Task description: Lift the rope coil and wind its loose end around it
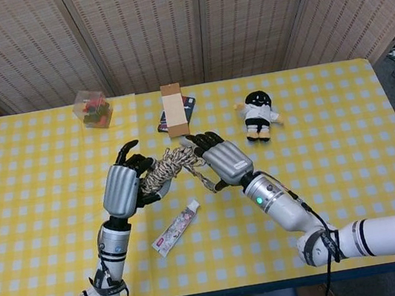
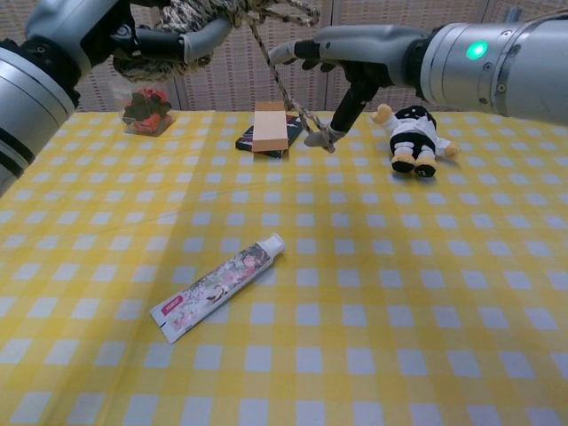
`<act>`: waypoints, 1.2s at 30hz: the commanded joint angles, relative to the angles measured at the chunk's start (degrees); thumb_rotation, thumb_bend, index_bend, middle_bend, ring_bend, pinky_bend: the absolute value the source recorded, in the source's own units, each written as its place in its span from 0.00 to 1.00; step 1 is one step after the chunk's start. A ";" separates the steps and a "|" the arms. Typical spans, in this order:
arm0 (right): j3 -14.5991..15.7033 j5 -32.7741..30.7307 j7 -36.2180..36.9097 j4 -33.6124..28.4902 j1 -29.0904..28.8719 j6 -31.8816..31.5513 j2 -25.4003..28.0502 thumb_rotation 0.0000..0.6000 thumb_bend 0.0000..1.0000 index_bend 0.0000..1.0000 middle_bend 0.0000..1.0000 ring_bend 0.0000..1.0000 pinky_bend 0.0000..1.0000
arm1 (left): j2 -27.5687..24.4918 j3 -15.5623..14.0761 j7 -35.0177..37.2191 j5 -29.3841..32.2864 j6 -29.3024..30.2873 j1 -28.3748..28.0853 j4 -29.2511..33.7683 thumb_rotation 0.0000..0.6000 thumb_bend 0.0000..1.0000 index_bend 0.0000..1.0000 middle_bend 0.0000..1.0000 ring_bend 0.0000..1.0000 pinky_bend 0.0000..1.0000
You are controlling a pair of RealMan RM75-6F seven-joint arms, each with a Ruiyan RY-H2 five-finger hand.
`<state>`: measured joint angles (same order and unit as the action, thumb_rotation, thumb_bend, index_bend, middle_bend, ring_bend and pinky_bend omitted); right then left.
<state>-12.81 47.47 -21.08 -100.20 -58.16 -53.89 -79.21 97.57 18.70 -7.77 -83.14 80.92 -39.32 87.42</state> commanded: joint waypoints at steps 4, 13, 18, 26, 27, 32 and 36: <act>-0.10 2.13 2.41 -2.86 3.16 -1.70 4.86 1.00 0.19 0.00 0.00 0.00 0.00 | -0.61 -0.16 -0.25 0.17 -0.13 0.20 -0.49 0.72 0.36 0.77 0.73 0.51 0.15; 2.86 9.91 6.35 -5.63 10.16 -4.65 13.37 1.00 0.09 0.00 0.00 0.00 0.00 | -2.05 0.46 0.35 1.36 -0.11 0.79 -1.83 0.75 0.36 0.77 0.73 0.51 0.15; 4.75 13.76 7.88 -6.19 13.79 -6.43 16.36 1.00 0.00 0.00 0.00 0.00 0.00 | -2.82 0.82 0.45 2.21 0.01 1.19 -2.06 0.75 0.36 0.77 0.73 0.51 0.15; 7.79 21.66 9.63 -5.83 21.63 -14.61 19.28 1.00 0.10 0.00 0.00 0.00 0.00 | -4.26 0.71 0.70 2.83 0.22 2.02 -2.36 0.80 0.36 0.77 0.73 0.51 0.15; 8.30 22.70 9.25 -5.91 22.71 -15.99 19.53 1.00 0.11 0.00 0.00 0.00 0.00 | -4.47 0.65 0.71 2.80 0.31 2.15 -2.33 0.80 0.36 0.77 0.73 0.51 0.15; 11.34 26.77 8.96 -7.44 28.98 -21.98 21.64 1.00 0.11 0.00 0.00 0.00 0.00 | -5.71 0.26 0.78 2.46 0.82 2.85 -2.35 0.80 0.36 0.77 0.73 0.50 0.15; 13.34 29.63 11.13 -7.09 33.44 -25.45 22.85 1.00 0.11 0.00 0.01 0.00 0.00 | -6.68 -0.06 0.94 2.11 0.99 3.24 -2.31 0.80 0.36 0.77 0.73 0.51 0.15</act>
<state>-0.78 75.46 -11.06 -107.27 -26.64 -77.84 -57.29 90.97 18.70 -6.88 -80.95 81.85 -36.15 85.09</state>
